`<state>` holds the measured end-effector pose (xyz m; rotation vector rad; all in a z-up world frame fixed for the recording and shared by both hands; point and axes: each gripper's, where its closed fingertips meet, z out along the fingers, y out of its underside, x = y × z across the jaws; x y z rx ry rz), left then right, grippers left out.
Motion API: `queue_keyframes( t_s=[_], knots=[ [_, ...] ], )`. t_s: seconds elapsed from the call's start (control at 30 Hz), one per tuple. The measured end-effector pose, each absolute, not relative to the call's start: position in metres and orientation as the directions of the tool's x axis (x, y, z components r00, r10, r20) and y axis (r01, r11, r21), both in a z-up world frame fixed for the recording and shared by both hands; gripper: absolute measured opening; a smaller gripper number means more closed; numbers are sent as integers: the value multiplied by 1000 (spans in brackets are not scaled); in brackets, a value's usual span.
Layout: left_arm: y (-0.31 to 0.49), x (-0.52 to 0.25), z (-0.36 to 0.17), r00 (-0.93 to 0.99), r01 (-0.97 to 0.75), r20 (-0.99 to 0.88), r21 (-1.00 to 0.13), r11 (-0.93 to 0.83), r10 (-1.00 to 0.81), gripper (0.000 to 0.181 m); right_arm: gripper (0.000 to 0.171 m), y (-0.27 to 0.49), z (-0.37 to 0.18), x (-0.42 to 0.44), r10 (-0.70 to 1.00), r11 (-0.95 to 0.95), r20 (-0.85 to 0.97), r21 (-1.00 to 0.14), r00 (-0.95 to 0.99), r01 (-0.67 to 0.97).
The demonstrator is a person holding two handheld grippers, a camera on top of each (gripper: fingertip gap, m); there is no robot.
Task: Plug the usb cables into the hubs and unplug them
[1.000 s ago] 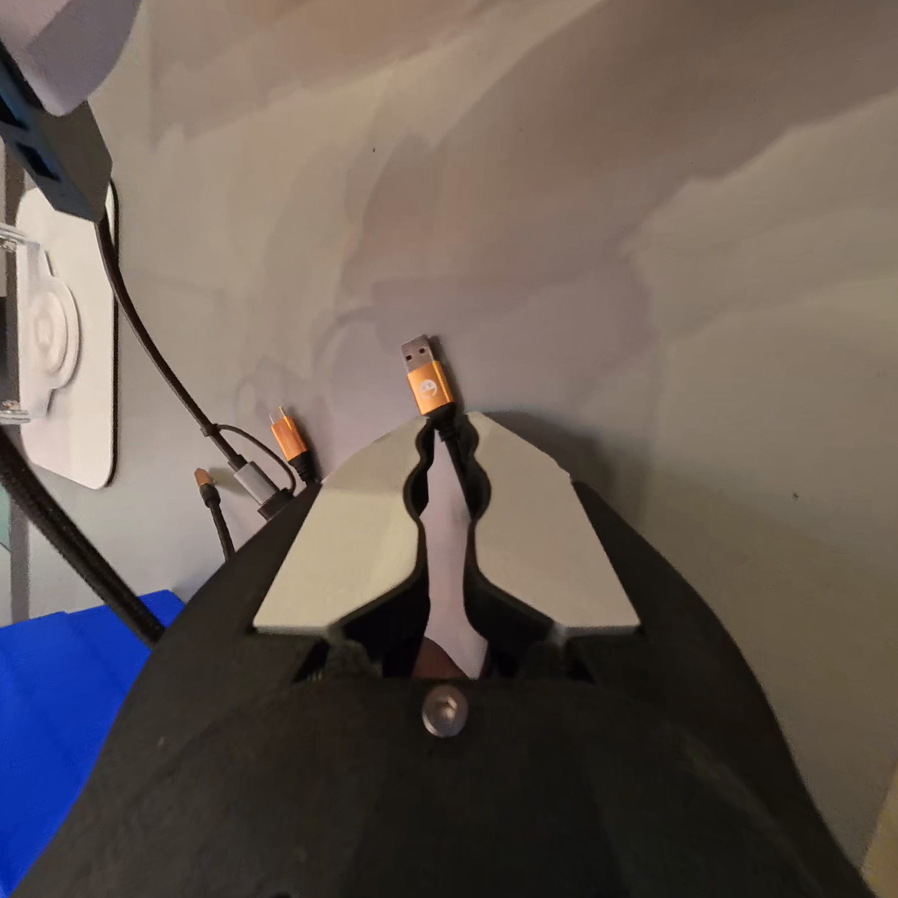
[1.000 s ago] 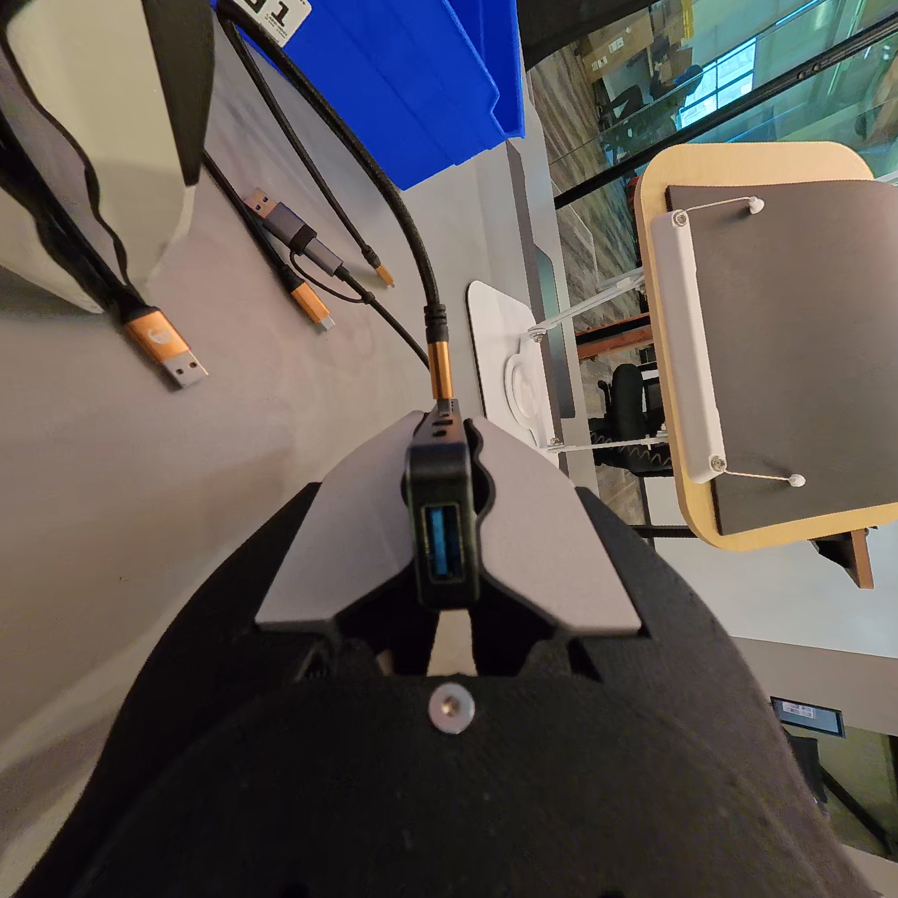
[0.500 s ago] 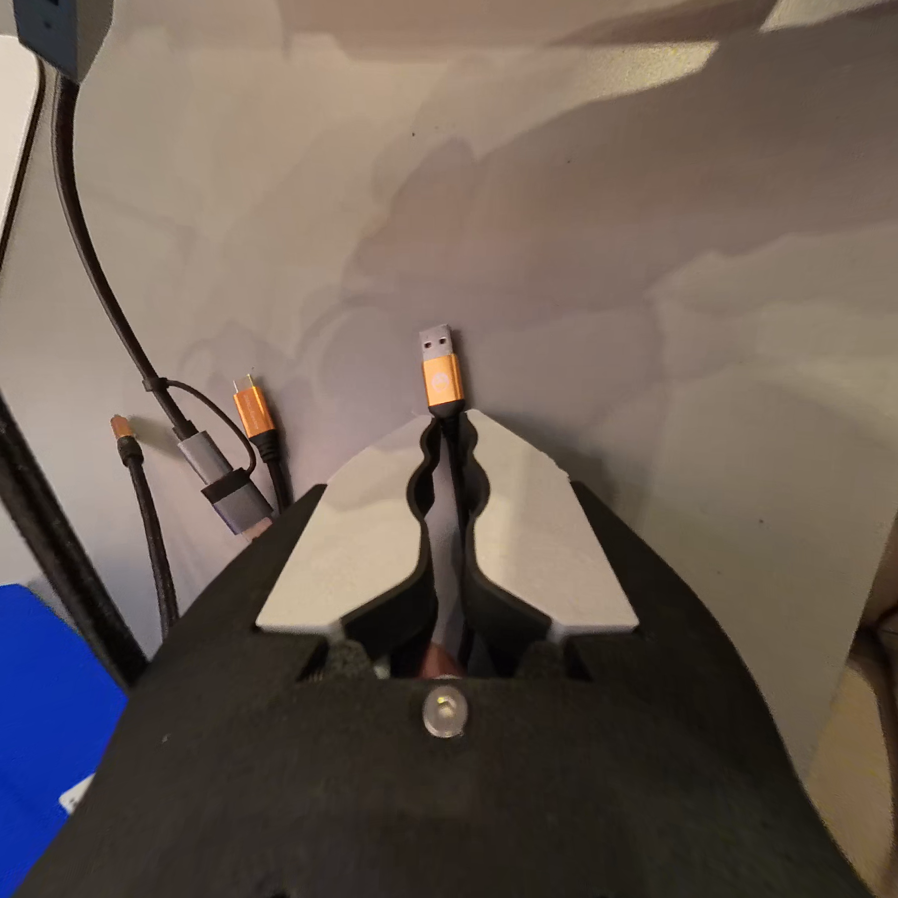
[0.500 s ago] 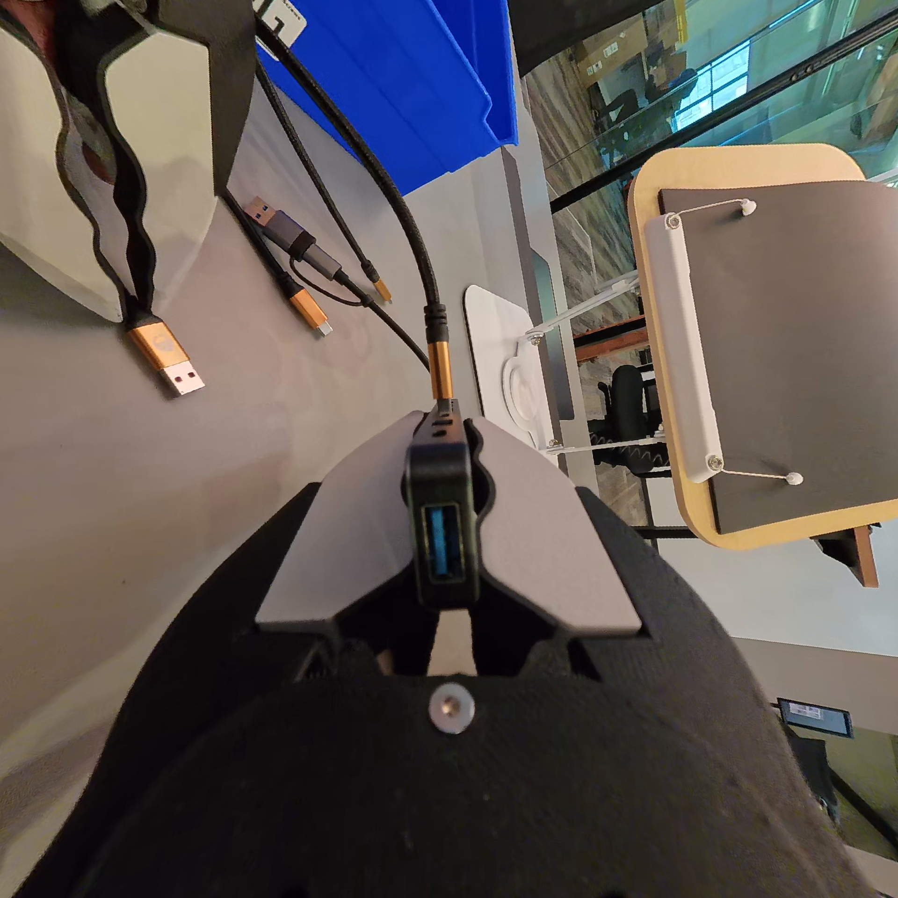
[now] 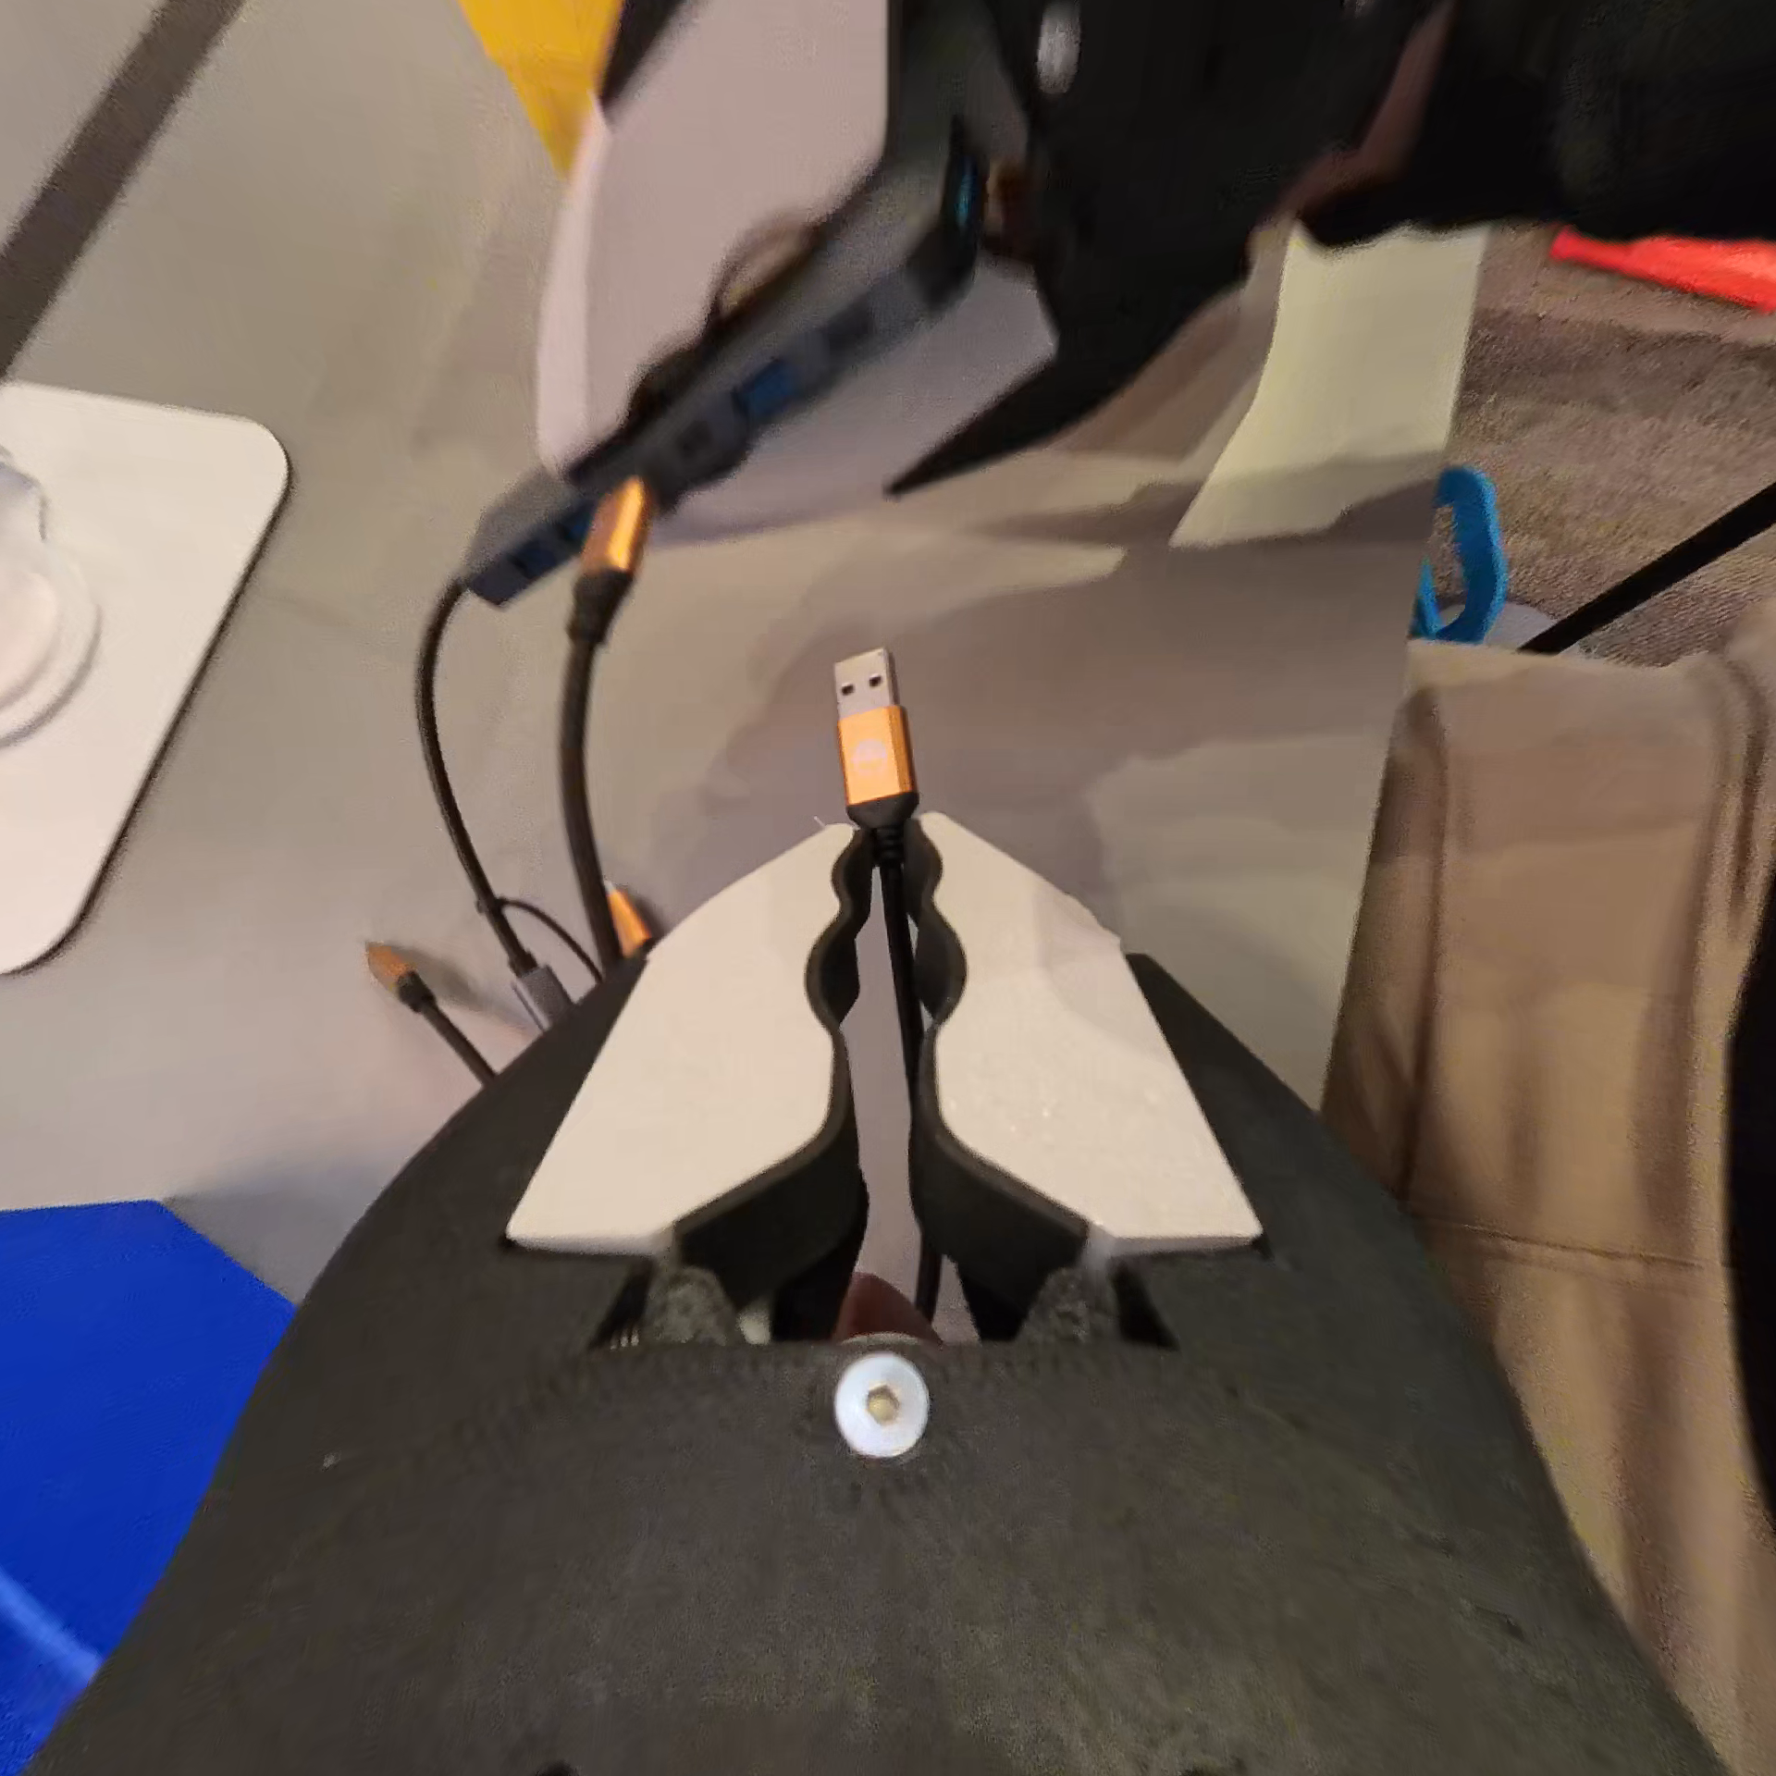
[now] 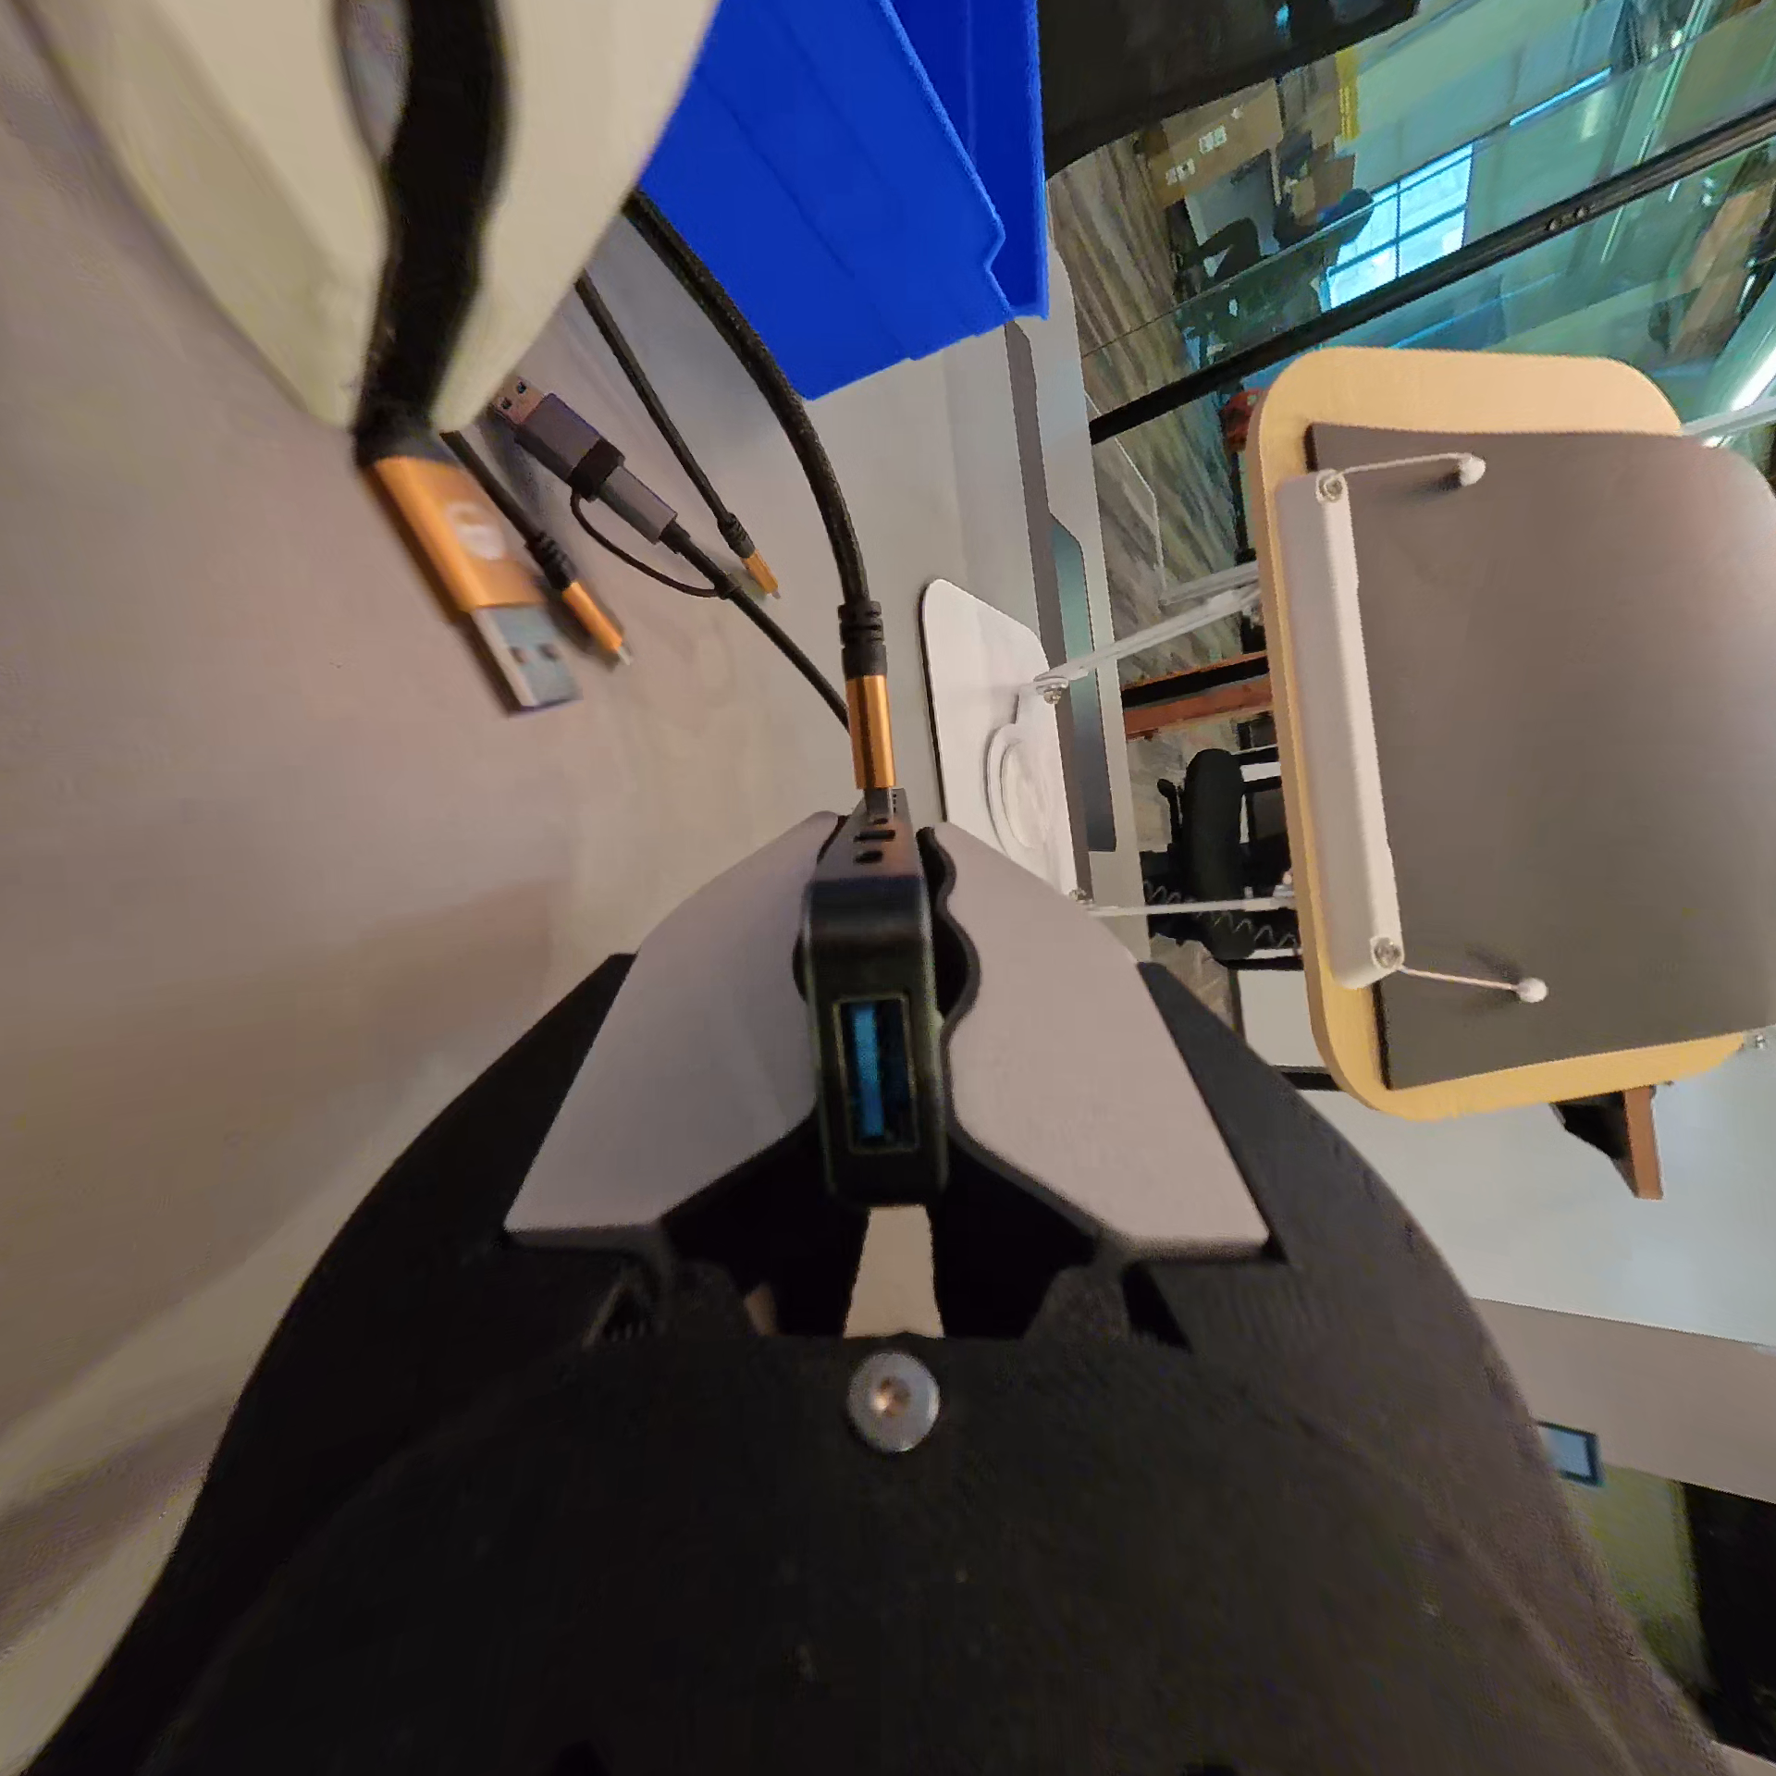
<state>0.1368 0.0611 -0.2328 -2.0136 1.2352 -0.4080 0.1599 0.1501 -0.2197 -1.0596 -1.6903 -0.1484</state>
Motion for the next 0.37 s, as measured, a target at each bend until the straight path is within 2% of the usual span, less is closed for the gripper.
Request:
queue_keyframes(
  t_s=[0.03,0.17,0.37],
  knots=[
    [61,138,-223,484,-629,-95,-729,-270,-870,7,11,149,-219,158,557,603,830,-383,-25,700],
    [68,141,-202,483,-598,-67,-754,-273,-873,7,12,143,-216,153,512,636,857,-335,-55,695],
    [73,139,-196,455,-625,-65,-733,-267,-888,7,12,136,-216,147,474,666,876,-290,-89,687]
  ],
)
